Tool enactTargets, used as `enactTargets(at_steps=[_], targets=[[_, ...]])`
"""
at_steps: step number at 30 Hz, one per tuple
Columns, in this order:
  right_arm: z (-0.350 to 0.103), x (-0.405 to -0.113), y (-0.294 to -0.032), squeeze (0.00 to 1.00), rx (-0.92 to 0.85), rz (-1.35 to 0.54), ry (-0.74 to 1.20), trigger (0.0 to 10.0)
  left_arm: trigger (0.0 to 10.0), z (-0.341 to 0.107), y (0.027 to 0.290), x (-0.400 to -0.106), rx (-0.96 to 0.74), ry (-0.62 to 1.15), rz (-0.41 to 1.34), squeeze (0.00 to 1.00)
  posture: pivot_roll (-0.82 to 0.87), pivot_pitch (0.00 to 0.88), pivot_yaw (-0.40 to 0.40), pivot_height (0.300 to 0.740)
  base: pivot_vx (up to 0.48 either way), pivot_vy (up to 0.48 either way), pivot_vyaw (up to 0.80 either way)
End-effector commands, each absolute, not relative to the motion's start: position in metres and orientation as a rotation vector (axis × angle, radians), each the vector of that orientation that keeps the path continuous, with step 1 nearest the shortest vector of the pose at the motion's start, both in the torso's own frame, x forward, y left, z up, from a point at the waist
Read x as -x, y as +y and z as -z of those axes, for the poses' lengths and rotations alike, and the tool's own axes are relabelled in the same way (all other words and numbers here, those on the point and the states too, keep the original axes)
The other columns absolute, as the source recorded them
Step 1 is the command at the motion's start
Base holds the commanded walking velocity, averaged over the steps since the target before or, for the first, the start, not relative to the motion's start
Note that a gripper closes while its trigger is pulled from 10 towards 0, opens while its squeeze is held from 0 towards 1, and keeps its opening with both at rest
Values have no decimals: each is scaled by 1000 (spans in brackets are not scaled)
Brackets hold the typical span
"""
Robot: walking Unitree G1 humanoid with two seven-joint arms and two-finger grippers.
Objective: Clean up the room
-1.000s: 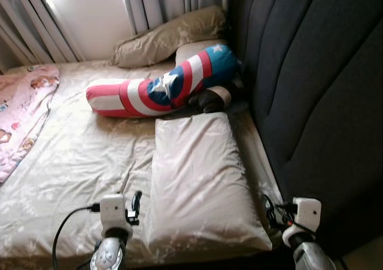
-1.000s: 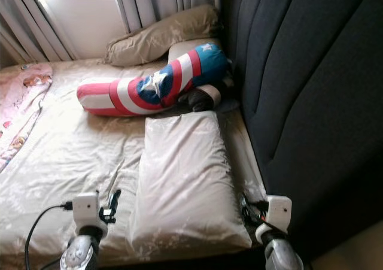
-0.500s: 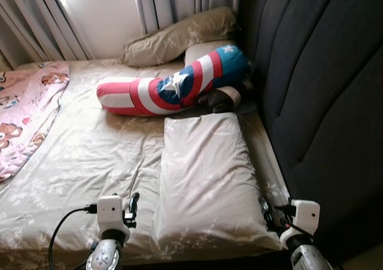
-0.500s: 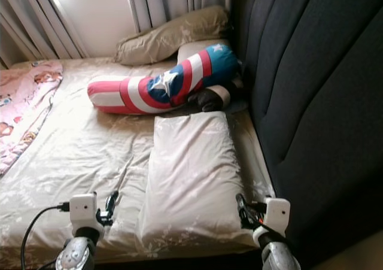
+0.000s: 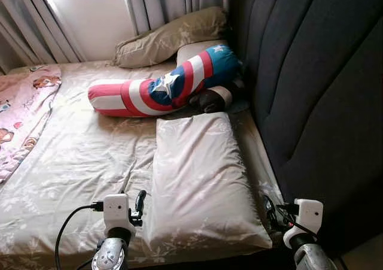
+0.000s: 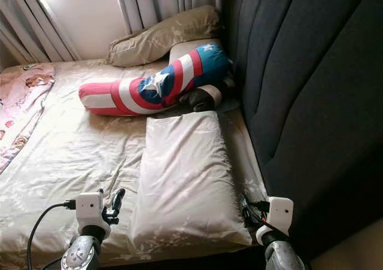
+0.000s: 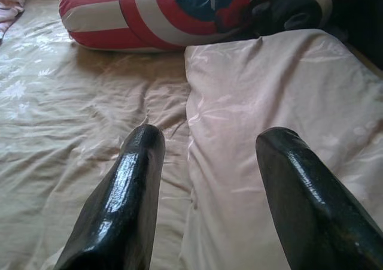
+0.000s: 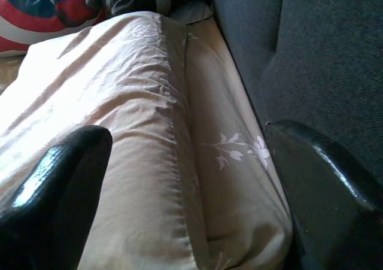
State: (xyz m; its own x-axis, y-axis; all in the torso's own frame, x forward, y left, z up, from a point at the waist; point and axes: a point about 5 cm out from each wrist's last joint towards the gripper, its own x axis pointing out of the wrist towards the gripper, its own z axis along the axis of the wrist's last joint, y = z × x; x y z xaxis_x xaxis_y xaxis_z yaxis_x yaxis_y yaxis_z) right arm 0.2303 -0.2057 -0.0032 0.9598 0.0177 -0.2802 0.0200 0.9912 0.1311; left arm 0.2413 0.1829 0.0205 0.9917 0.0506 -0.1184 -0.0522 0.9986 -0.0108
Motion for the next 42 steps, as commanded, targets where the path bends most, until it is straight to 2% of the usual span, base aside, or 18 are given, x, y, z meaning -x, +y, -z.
enactTargets(at_steps=[1,6,14,38,42], targets=[[3,-231,-204,0,-136,-5,289,10000,10000,-22,187,-241,23,122,-61,0,-72,0,72,740,0,0,0],[4,-231,-206,0,-138,1,299,10000,10000,-23,188,-242,38,125,-65,0,-68,0,70,740,0,144,0],[5,-232,-205,0,-144,8,305,10000,10000,-23,188,-243,28,131,-60,0,-66,0,66,740,0,460,0],[9,-231,-207,0,-120,-18,326,10000,10000,-28,184,-246,21,128,-41,0,-63,0,68,740,0,0,0],[10,-229,-206,0,-121,-27,331,10000,10000,-28,185,-246,23,127,-41,0,-64,0,67,740,255,0,800]])
